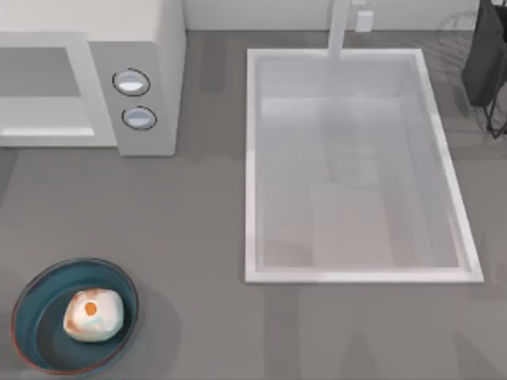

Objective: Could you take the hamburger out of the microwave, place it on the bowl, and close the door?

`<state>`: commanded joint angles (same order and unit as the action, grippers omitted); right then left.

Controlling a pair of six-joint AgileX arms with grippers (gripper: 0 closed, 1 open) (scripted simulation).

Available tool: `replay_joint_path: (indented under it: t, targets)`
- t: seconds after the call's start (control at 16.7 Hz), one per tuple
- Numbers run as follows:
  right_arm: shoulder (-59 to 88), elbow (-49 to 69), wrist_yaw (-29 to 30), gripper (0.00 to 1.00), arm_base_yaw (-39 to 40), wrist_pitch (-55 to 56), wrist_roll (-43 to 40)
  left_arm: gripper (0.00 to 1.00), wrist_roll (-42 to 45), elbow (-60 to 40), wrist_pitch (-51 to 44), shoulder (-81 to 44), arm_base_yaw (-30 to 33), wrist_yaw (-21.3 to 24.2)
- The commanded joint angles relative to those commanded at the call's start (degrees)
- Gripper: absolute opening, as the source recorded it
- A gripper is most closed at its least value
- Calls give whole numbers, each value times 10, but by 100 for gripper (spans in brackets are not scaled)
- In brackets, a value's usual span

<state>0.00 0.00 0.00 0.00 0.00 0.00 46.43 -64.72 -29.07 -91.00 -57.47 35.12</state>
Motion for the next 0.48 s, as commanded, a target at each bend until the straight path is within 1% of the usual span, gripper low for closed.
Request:
replay_joint_path:
  t: [0.12, 0.24, 0.36, 0.48]
  targets:
    - [0, 0, 0, 100, 0, 0, 0, 0, 30, -60, -70, -36, -14, 16]
    - [0, 0, 0, 100, 0, 0, 0, 0, 49, -101, -115, -61, -20, 26]
    - [0, 0, 0, 100, 0, 0, 0, 0, 57, -120, -136, -72, -21, 31]
    - [0, 0, 0, 100, 0, 0, 0, 0, 58, -121, -137, -73, -21, 31]
